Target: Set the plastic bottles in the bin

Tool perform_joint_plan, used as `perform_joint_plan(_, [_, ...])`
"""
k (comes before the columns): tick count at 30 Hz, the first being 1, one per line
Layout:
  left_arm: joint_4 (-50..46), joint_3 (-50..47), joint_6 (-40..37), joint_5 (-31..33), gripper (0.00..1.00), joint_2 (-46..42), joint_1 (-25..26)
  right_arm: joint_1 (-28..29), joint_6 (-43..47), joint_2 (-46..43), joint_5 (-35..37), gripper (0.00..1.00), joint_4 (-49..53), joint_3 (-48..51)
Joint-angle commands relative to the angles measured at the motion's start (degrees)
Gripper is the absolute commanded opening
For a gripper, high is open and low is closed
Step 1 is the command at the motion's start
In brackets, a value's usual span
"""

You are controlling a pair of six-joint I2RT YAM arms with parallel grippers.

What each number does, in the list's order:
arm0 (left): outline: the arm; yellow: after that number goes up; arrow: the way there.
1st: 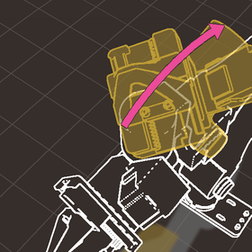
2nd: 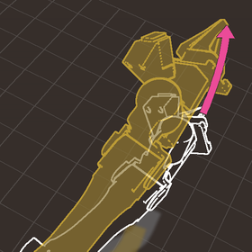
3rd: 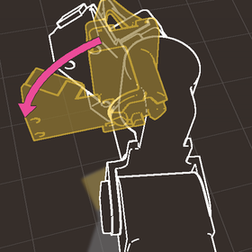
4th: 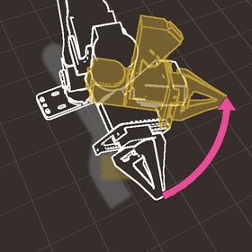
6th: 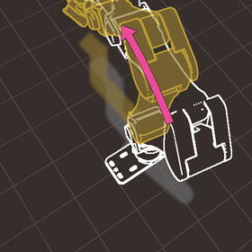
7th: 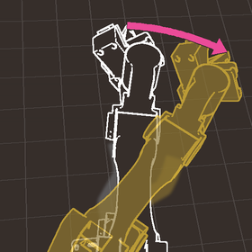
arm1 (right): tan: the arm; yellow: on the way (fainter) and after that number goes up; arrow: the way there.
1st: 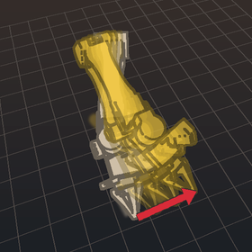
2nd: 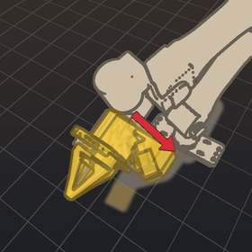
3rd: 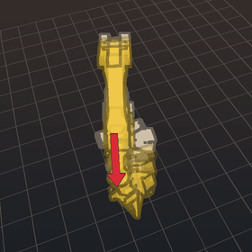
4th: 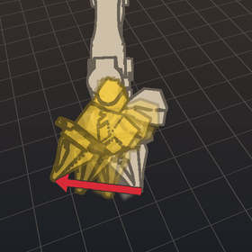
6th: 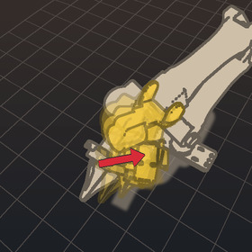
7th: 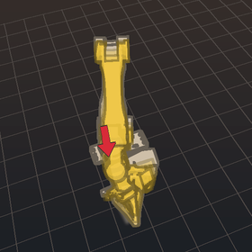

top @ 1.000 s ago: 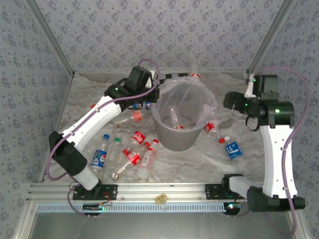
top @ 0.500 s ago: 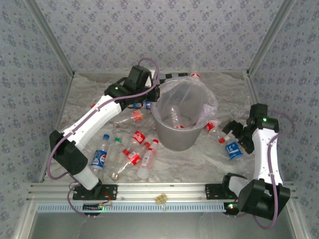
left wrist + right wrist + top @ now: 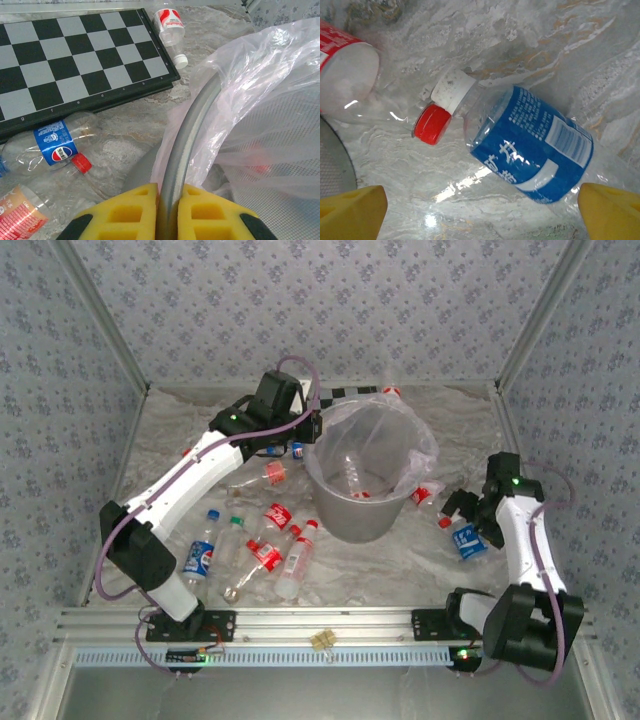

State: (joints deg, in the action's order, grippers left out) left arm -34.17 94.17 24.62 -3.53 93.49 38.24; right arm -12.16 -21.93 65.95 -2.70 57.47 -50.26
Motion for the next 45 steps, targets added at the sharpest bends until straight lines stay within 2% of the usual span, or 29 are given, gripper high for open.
perform_joint_plan(1, [6.37,-1.33,-0.72,0.63,0.0,-0.39,-0.36,0.98,1.12,2.41,2.77,1.0,-1.08,0.54])
perform_joint_plan(6, [6.89,-1.2,-0.71,0.06,0.0,-0.17,-0.61,0.5,-3.29,7.62,5.86,1.0,-2.75,3.19])
perform_joint_plan(12, [7.48,-1.6,-0.5,-0.6,0.0,-0.38,-0.8,0.56,-6.0,13.02,11.7,1.0,-2.97,1.56])
perform_joint_plan(17, [7.93,-2.24,-0.54,-0.69,0.0,-0.92,-0.89,-0.32,-6.67,18.84,9.74,0.99,-6.5,1.52])
perform_joint_plan(20, [7.9,-2.42,-0.54,-0.78,0.0,-1.21,-1.18,-1.41,-6.03,22.02,9.82,0.92,-7.08,-0.06])
perform_joint_plan(22, [7.88,-2.3,-0.54,-0.86,0.0,-1.3,-1.32,-2.26,-5.56,22.46,9.73,0.82,-7.42,-1.01])
perform_joint_plan(25, [7.95,-2.32,-0.45,-0.94,0.0,-1.3,-1.51,-3.02,-4.84,22.05,9.6,0.64,-8.07,-2.1])
perform_joint_plan(27, [7.82,-2.28,-0.38,-1.05,0.0,-1.27,-1.59,-2.62,-4.29,21.79,10.36,0.6,-7.62,-3.02])
perform_joint_plan(31, [7.85,-2.59,-0.3,-1.04,0.0,-1.38,-1.69,-2.58,-4.09,20.05,10.67,0.58,-5.11,-5.34])
perform_joint_plan(37, [7.25,-2.33,-0.1,-0.96,0.0,-1.38,-1.79,-3.13,-2.73,14.62,7.12,0.5,-1.02,-11.49])
perform_joint_plan(45, [5.36,-0.4,-0.67,-1.35,0.02,-0.02,-1.95,-3.33,0.85,8.22,-1.22,0.48,7.1,-31.8])
